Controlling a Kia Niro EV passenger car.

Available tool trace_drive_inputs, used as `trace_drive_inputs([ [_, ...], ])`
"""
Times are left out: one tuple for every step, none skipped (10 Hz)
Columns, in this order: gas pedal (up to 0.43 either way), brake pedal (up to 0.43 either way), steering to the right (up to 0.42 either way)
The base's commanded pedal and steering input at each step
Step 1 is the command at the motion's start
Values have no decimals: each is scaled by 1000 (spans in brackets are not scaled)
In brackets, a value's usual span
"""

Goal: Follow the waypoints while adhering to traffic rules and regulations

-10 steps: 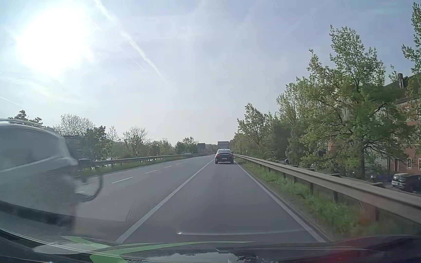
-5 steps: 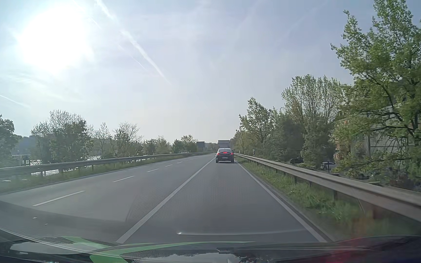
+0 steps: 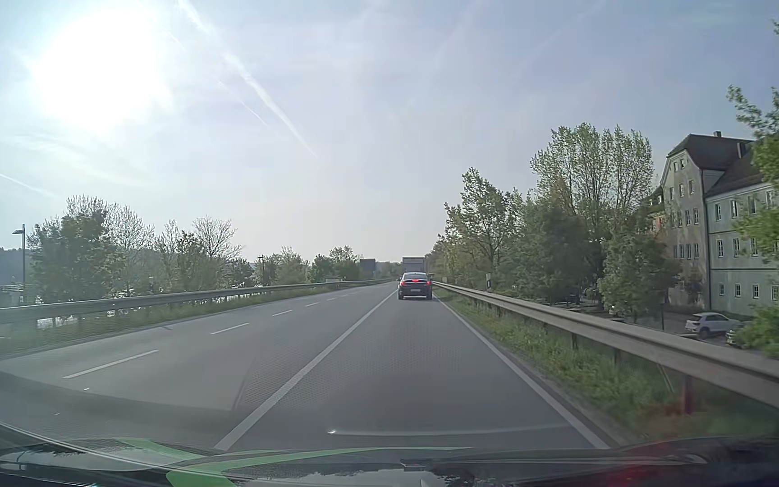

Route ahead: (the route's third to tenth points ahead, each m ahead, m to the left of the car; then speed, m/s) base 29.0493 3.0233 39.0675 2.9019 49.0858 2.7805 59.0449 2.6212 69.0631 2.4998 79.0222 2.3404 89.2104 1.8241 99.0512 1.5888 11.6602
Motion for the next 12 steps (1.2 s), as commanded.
trace_drive_inputs([
  [0,0,1],
  [0,0,1],
  [0,0,1],
  [0,0,1],
  [0,0,1],
  [0,0,1],
  [0,0,2],
  [0,0,2],
  [0,0,2],
  [0,0,2],
  [0,0,2],
  [0,0,2],
])
